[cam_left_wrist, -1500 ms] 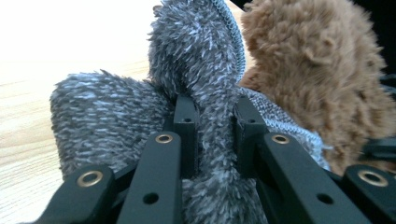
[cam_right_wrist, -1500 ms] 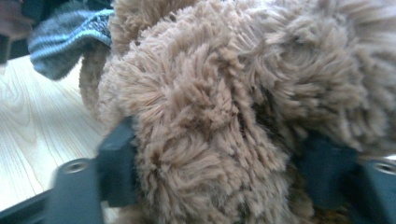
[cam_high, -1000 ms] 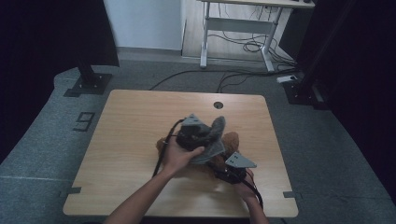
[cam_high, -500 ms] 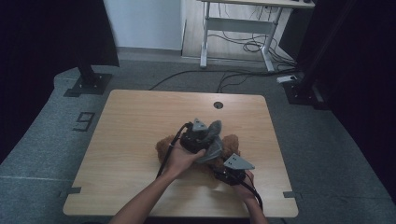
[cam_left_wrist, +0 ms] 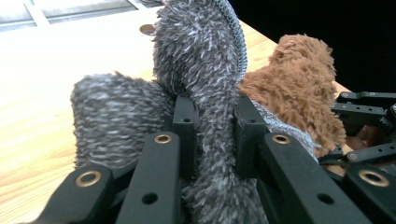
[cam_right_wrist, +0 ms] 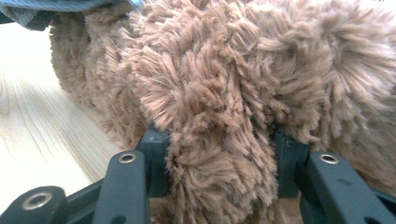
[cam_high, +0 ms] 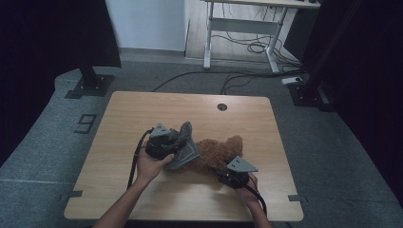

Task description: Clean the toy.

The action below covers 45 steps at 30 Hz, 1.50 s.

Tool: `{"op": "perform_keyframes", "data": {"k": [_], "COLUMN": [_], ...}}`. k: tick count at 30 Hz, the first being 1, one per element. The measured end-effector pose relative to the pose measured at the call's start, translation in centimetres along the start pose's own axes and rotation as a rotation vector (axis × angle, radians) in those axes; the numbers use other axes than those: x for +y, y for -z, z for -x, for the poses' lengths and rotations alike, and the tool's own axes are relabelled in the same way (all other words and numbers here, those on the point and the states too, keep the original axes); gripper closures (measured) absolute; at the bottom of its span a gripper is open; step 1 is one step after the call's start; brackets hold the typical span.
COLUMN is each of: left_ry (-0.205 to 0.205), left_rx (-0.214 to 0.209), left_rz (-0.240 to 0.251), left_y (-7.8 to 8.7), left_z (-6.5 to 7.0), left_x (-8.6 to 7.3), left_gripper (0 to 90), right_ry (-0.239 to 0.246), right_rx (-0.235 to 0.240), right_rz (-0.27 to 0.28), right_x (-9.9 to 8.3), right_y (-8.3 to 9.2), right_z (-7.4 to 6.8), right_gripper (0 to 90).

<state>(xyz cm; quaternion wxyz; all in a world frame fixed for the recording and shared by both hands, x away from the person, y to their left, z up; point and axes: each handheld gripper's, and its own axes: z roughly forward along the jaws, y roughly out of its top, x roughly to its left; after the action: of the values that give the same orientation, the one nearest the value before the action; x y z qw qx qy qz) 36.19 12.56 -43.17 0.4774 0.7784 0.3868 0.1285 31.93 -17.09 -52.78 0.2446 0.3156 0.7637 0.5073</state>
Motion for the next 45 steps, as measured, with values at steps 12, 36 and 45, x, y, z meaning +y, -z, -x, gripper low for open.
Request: {"op": "perform_keyframes", "data": {"k": [12,36,45], "left_ry": [0.098,-0.099,-0.139], "left_rx": [0.102,-0.185,-0.124], "left_rz": [-0.041,0.022,-0.150], "left_y": [2.0,-4.1,-11.6], "left_z": [-4.8,8.8,10.3], "left_x": [-4.7,6.7,4.9], "left_gripper": [74.4,74.9,74.8], "right_ry": [-0.033,-0.044,-0.035], "right_rx": [0.015,0.009,0.001], "right_rz": [0.004,0.005,-0.002], "right_x": [-0.1,0.1,0.0], "right_y": [0.0,0.0,0.2], "right_z": [0.4,0.4,0.3], "right_gripper": [51.4,51.5,51.8]}}
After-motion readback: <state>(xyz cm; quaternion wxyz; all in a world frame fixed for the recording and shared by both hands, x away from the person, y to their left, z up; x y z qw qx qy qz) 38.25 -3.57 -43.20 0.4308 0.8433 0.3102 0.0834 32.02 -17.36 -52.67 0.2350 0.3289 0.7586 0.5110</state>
